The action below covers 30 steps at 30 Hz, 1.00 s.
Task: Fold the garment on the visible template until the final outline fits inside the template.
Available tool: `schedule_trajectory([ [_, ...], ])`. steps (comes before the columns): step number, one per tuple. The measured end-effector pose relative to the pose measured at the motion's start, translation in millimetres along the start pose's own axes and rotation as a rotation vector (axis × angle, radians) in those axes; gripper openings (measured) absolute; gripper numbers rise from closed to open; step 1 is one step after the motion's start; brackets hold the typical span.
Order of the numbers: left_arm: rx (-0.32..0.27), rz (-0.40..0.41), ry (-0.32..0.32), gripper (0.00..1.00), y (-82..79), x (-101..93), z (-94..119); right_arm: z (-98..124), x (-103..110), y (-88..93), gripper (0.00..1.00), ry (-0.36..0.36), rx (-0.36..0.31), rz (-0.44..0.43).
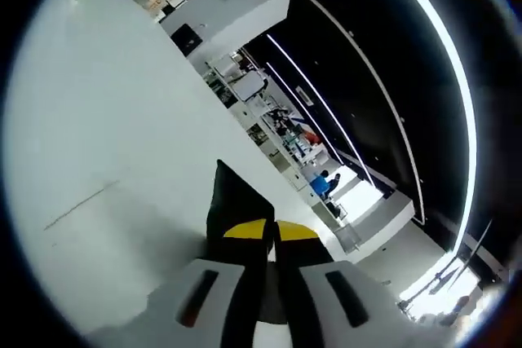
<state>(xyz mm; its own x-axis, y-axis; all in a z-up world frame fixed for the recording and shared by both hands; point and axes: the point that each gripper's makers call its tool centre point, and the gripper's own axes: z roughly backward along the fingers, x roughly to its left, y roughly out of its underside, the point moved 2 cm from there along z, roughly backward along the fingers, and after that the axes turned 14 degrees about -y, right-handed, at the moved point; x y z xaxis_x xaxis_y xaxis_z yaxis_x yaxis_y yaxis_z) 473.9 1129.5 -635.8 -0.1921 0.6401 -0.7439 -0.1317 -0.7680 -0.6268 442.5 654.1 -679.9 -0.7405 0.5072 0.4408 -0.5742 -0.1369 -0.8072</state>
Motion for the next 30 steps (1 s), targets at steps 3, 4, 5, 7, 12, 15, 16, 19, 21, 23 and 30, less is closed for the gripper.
schedule_trajectory([
  [3,0.054,-0.048,0.043,0.00,12.7,-21.0,-15,0,0,-0.4,0.97,-0.002,-0.009,-0.003],
  [4,0.081,-0.045,0.057,0.00,19.5,-28.4,-22,0,0,-0.3,0.97,-0.002,-0.012,-0.004],
  [5,0.092,-0.048,0.060,0.00,23.7,-32.5,-26,1,0,-0.4,0.97,-0.002,-0.017,-0.005],
  [7,0.122,-0.067,0.063,0.00,36.3,-39.8,-37,2,-1,0.0,0.97,-0.002,-0.025,-0.008],
  [12,0.175,-0.051,0.077,0.00,61.7,-58.1,-55,10,-9,3.5,0.97,0.007,-0.039,-0.023],
  [15,0.200,-0.025,0.114,0.00,84.0,-86.9,-59,11,-9,6.5,0.97,0.009,-0.044,-0.036],
  [16,0.205,-0.021,0.119,0.00,86.9,-92.0,-63,11,-9,7.2,0.97,0.012,-0.042,-0.035],
  [19,0.226,-0.020,0.150,0.00,106.1,-118.6,-68,12,-12,9.8,0.97,0.015,-0.038,-0.035],
  [21,0.252,-0.004,0.170,0.00,114.3,-131.8,-77,11,-12,10.4,0.97,0.017,-0.042,-0.044],
  [23,0.271,-0.009,0.194,0.00,125.3,-147.4,-85,10,-11,10.9,0.97,0.018,-0.043,-0.046],
  [30,0.349,0.010,0.277,0.00,165.6,-199.1,-105,11,-11,14.2,0.97,0.019,-0.047,-0.054],
])
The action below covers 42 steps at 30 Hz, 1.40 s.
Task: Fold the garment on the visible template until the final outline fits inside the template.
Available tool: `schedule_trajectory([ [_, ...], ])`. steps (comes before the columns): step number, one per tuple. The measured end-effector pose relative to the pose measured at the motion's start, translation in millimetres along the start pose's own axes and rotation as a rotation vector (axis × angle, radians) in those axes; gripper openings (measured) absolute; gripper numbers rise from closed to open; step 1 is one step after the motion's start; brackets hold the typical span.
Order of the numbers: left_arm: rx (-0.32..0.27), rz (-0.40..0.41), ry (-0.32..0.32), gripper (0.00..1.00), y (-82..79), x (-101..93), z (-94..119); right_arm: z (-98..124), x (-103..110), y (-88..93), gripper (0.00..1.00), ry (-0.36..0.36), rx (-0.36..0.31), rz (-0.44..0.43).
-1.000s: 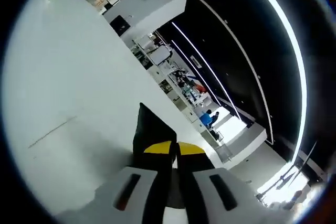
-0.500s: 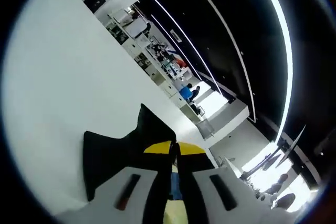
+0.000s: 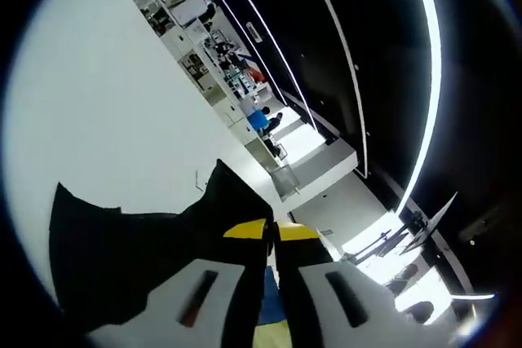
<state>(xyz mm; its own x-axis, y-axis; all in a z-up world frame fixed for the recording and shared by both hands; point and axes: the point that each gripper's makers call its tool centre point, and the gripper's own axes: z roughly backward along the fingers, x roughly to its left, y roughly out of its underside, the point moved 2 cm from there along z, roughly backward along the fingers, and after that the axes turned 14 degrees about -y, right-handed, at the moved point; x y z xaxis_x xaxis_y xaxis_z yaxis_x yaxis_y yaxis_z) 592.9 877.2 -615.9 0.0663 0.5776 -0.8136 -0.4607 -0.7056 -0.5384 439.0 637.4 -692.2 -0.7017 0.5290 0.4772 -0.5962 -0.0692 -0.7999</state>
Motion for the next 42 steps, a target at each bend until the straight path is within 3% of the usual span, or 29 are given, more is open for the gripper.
schedule_trajectory([
  [8,0.066,0.009,0.101,0.00,34.4,-51.0,-43,8,-4,5.0,0.97,0.022,-0.003,-0.018],
  [14,0.185,-0.019,0.139,0.00,87.1,-70.3,-69,16,-9,12.5,0.96,0.044,-0.005,-0.043],
  [22,0.285,-0.051,0.133,0.00,140.4,-72.5,-83,28,-16,20.9,0.95,0.071,-0.001,-0.066],
  [27,0.346,-0.071,0.102,0.00,170.6,-59.2,-91,34,-16,22.6,0.95,0.081,-0.009,-0.080],
  [37,0.401,-0.049,0.063,0.00,196.4,-51.2,-100,37,-12,24.6,0.95,0.083,-0.034,-0.097],
  [42,0.431,-0.106,0.050,0.00,208.6,-45.2,-97,36,-11,24.6,0.95,0.081,-0.030,-0.092],
])
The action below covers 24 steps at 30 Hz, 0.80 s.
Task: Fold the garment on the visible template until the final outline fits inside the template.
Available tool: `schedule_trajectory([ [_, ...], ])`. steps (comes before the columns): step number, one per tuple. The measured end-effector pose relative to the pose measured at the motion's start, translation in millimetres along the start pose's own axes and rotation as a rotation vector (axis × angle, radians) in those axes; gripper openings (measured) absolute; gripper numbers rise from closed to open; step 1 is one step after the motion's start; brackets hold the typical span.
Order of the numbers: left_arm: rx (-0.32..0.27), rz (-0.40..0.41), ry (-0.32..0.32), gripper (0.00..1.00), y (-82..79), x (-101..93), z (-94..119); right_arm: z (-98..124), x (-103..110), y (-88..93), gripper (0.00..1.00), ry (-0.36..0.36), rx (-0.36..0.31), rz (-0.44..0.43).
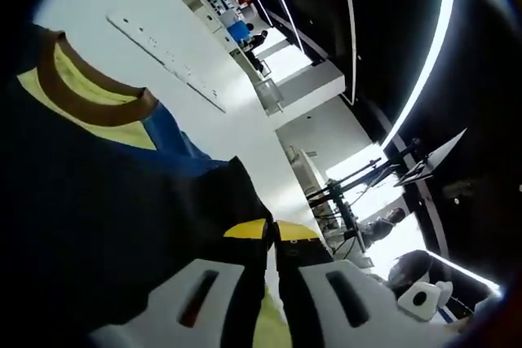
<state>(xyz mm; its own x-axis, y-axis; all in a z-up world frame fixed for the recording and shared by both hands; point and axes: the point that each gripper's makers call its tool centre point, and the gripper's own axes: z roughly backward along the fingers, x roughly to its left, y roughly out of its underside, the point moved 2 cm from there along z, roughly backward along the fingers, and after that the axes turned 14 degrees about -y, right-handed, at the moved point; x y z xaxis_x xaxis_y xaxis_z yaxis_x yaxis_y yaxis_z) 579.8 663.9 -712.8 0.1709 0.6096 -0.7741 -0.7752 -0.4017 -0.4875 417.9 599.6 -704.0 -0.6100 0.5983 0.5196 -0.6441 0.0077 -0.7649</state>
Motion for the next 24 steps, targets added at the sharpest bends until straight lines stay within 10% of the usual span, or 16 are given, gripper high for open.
schedule_trajectory([
  [13,0.015,-0.041,0.042,0.05,4.8,-6.6,3,-4,1,5.1,0.94,-0.012,0.013,-0.008],
  [24,-0.008,-0.313,0.011,0.66,6.6,-10.7,19,-10,2,6.1,0.99,-0.016,0.043,0.022],
])
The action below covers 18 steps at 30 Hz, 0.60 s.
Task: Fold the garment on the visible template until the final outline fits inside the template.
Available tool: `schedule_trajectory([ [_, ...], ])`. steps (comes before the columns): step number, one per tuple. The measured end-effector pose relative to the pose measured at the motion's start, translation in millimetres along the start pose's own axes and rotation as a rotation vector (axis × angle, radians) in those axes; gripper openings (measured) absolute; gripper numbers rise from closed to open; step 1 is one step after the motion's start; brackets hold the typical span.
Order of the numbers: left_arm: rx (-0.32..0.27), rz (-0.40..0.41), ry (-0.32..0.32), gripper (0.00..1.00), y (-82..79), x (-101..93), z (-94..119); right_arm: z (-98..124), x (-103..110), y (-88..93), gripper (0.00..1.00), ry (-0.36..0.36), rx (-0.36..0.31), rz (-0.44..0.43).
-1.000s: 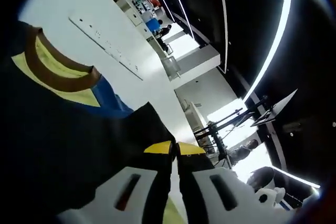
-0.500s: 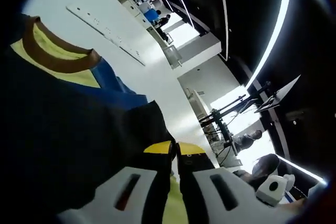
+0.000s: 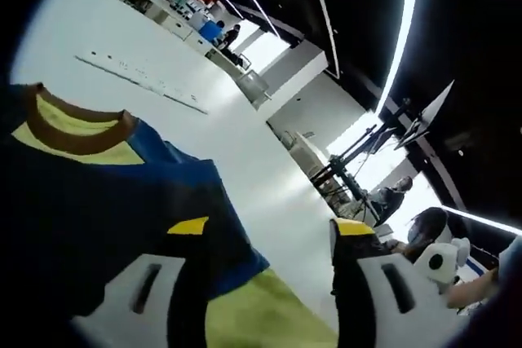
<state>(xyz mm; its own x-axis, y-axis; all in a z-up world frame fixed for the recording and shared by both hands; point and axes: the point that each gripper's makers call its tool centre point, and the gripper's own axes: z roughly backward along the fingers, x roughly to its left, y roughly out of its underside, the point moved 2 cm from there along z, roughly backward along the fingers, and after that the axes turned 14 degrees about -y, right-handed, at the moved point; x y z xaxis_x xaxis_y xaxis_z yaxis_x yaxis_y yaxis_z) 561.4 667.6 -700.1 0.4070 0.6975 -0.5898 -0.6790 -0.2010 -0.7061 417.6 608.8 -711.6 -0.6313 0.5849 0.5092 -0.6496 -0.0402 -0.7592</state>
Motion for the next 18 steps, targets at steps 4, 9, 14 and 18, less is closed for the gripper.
schedule_trajectory([
  [4,0.010,-0.132,-0.031,0.80,-0.6,6.5,14,-4,1,2.4,0.99,-0.003,0.019,0.010],
  [9,0.009,-0.180,-0.052,0.90,-6.3,15.4,31,-9,2,2.0,0.99,-0.007,0.023,0.018],
  [14,0.020,-0.284,-0.078,0.95,-5.6,28.2,57,-13,1,1.6,1.00,-0.010,0.032,0.025],
  [18,0.041,-0.297,-0.105,0.97,-5.0,39.6,71,-17,1,-0.6,1.00,-0.010,0.029,0.025],
])
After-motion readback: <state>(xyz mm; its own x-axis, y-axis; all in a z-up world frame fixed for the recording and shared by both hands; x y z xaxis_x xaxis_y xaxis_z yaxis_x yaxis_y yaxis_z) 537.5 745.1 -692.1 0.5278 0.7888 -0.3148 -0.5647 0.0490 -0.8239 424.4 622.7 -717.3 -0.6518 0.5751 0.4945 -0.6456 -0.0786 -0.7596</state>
